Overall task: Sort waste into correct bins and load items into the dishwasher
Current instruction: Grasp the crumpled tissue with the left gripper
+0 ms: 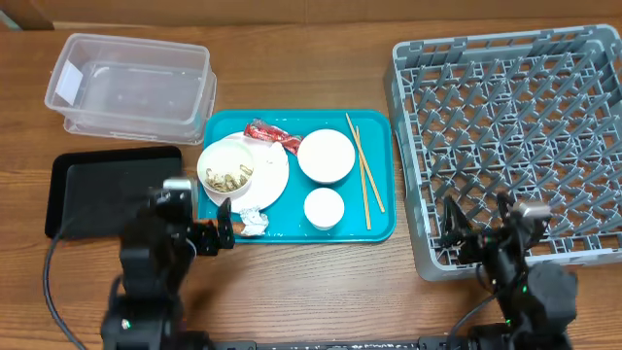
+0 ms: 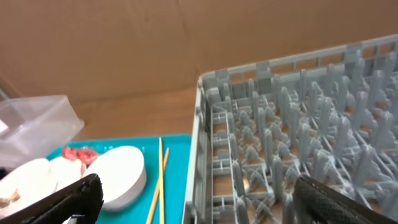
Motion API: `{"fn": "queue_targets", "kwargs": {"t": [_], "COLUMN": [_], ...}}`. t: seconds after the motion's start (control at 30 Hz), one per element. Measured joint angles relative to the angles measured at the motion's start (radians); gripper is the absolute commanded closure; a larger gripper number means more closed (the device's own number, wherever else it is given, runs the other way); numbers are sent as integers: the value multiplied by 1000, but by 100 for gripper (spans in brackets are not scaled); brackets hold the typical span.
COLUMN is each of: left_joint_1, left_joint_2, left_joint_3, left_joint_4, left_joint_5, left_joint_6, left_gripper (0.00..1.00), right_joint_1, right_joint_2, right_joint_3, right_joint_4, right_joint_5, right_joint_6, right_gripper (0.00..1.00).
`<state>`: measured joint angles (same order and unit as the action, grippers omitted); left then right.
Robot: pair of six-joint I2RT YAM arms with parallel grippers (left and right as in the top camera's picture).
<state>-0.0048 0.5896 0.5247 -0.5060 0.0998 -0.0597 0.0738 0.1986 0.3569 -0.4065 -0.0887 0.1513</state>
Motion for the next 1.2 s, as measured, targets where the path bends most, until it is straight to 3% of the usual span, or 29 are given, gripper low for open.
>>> {"fn": "queue_targets", "kwargs": {"t": [0.4, 0.7, 1.03, 1.2], "left_joint_1": [0, 0, -62, -124], "left_joint_2": [417, 509, 660, 795], "left_joint_3": [532, 584, 587, 589], "left_joint_4": [-644, -649, -614, -608], "left_joint_5": [135, 151, 135, 84], "left_joint_6": [-77, -99, -232, -339], "left_gripper": [0, 0, 0, 5], "right_joint_1": [0, 0, 0, 0], "right_joint_2": [551, 813, 821, 821], "right_joint_3": [493, 608, 632, 632], "right_joint_4": [-506, -644, -642, -644], "right_joint_5": [-1, 1, 28, 40], "right_joint_6": [5, 5, 5, 5], "right_gripper": [0, 0, 0, 0]}}
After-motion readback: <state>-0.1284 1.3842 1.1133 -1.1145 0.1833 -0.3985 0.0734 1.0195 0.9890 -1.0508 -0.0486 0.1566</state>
